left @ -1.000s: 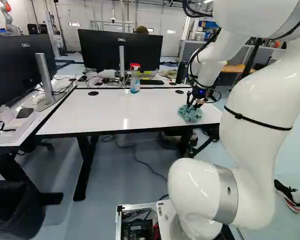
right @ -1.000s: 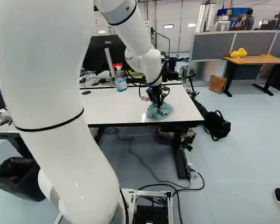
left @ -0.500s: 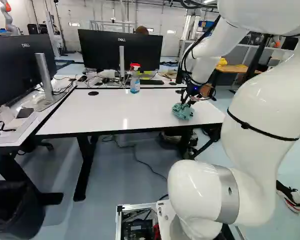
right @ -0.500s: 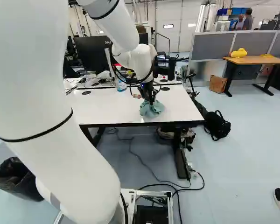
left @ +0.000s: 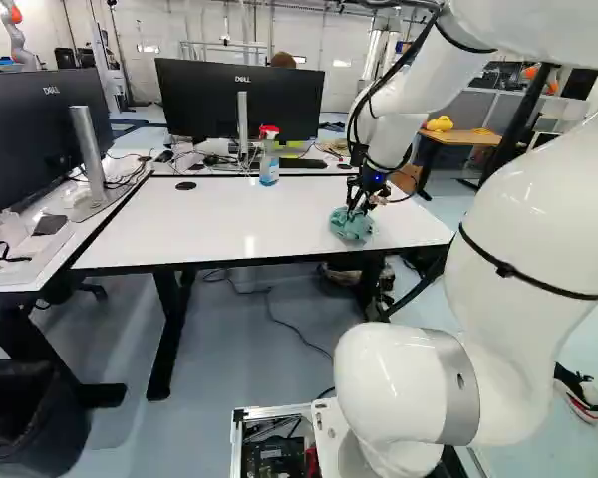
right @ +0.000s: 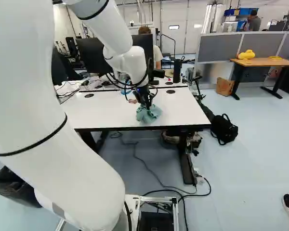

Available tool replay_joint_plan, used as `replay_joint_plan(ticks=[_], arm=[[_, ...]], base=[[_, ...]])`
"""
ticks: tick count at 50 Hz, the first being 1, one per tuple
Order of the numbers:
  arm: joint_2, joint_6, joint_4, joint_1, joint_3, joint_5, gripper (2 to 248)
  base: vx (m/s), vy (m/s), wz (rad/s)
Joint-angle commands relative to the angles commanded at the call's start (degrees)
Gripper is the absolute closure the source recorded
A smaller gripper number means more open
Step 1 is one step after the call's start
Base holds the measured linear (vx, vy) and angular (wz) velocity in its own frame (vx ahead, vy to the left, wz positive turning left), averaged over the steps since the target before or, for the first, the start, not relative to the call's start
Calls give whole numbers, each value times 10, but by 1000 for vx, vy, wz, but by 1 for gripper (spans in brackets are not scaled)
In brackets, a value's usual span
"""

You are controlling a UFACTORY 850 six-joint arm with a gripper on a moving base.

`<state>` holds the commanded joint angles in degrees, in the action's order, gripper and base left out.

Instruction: Clean the table with the green towel

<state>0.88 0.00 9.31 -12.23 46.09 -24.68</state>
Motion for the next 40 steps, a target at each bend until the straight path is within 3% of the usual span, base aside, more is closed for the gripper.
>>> replay_joint_plan(ticks=[19, 40], arm=[[44, 0, 0, 31, -43, 0, 208], [45, 0, 0, 32, -44, 0, 208]], base=[[0, 0, 0], [0, 0, 0]])
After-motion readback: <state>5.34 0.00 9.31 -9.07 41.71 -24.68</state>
